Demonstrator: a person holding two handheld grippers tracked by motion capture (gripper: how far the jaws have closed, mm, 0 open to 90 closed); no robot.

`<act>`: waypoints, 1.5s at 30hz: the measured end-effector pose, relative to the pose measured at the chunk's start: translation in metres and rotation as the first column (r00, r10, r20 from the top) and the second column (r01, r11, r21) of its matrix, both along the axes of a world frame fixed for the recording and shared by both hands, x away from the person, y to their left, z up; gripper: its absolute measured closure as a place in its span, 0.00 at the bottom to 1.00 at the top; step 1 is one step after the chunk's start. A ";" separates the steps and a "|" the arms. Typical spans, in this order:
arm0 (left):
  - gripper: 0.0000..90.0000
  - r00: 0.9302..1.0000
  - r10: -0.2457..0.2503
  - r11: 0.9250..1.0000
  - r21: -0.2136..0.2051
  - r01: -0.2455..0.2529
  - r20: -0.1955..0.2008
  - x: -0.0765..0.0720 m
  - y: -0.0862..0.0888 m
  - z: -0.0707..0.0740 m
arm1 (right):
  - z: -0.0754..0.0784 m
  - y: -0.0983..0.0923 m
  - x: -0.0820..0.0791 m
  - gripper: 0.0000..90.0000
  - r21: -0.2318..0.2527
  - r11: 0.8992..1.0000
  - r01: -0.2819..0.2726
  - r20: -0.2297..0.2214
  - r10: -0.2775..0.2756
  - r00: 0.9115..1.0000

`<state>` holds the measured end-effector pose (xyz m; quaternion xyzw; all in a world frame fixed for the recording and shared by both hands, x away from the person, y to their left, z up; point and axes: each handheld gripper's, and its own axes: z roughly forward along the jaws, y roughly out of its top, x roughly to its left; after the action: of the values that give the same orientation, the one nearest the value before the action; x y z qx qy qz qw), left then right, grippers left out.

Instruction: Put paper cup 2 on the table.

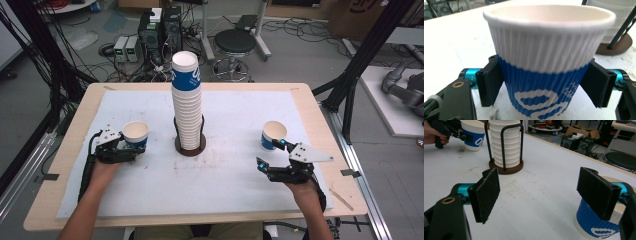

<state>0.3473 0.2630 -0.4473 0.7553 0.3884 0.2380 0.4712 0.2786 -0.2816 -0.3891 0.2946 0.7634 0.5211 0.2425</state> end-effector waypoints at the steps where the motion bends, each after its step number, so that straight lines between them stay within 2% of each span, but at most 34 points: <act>1: 0.27 1.000 0.002 1.000 0.011 -0.002 -0.003 -0.001 0.000 0.001 | 0.000 0.000 0.000 0.21 0.000 1.000 0.000 0.002 0.000 1.000; 8: 0.27 0.999 0.014 0.999 0.044 -0.012 -0.049 -0.007 0.002 0.003 | 0.000 0.000 0.001 0.21 -0.001 1.000 -0.003 0.004 0.003 1.000; 15: 0.25 0.998 0.022 1.000 0.017 -0.021 -0.063 -0.012 0.004 0.002 | 0.000 0.001 0.001 0.21 0.003 1.000 -0.005 -0.002 0.005 1.000; 20: 0.20 0.996 0.029 0.999 -0.023 -0.031 -0.084 -0.018 0.004 0.004 | 0.001 0.000 0.001 0.21 0.005 1.000 -0.001 0.000 0.001 1.000; 22: 0.19 0.996 0.030 0.999 -0.027 -0.032 -0.079 -0.022 0.006 0.006 | 0.001 -0.002 0.001 0.21 0.004 1.000 0.002 0.005 -0.002 1.000; 27: 0.19 0.997 0.047 0.996 -0.074 -0.051 -0.059 -0.033 0.016 0.011 | 0.001 -0.004 0.001 0.21 -0.001 1.000 0.014 0.009 -0.014 1.000; 29: 0.19 0.998 0.044 0.995 -0.084 -0.048 -0.046 -0.038 0.017 0.014 | 0.002 -0.005 0.000 0.21 0.000 1.000 0.018 0.005 -0.018 1.000; 33: 0.19 0.998 0.057 0.991 -0.123 -0.055 0.016 -0.047 0.019 0.024 | 0.003 -0.007 -0.001 0.21 -0.006 1.000 0.028 0.005 -0.028 1.000; 36: 0.19 0.993 0.079 0.977 -0.204 -0.059 0.093 -0.052 0.019 0.031 | 0.004 -0.011 -0.002 0.21 -0.005 0.999 0.049 0.007 -0.049 0.999; 38: 0.19 0.988 0.084 0.972 -0.230 -0.052 0.131 -0.053 0.019 0.036 | 0.006 -0.015 -0.002 0.21 0.001 0.998 0.062 0.004 -0.062 0.998; 41: 0.19 0.981 0.070 0.957 -0.291 -0.015 0.180 -0.056 0.016 0.042 | 0.007 -0.022 -0.004 0.21 0.014 0.996 0.084 -0.006 -0.084 0.996; 45: 0.19 0.974 0.028 0.942 -0.333 0.049 0.223 -0.057 0.011 0.046 | 0.008 -0.030 -0.007 0.21 0.022 0.994 0.110 -0.018 -0.109 0.994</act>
<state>0.2903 0.2741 -0.4009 0.6339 0.3635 0.2496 0.6354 0.2719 -0.3114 -0.3812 0.3430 0.7420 0.5135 0.2609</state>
